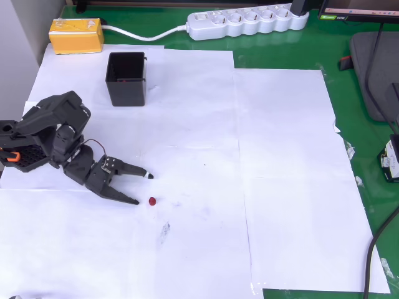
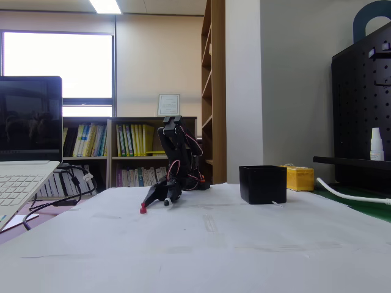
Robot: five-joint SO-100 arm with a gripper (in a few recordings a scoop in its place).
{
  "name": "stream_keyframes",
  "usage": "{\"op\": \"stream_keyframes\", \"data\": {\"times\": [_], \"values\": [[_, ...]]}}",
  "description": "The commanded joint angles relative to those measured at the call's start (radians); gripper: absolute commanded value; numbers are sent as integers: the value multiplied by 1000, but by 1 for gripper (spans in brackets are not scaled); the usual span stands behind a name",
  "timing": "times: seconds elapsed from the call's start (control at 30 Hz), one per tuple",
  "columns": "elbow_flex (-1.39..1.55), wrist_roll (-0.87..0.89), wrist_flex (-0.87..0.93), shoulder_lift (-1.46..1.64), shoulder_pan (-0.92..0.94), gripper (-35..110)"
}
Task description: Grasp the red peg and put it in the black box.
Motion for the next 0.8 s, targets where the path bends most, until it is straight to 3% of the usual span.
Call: {"op": "stream_keyframes", "data": {"times": [0.0, 0.4, 0.77], "values": [[11, -15, 9, -32, 6, 33], [-44, -75, 216, -209, -11, 34], [28, -83, 290, -227, -9, 34]]}}
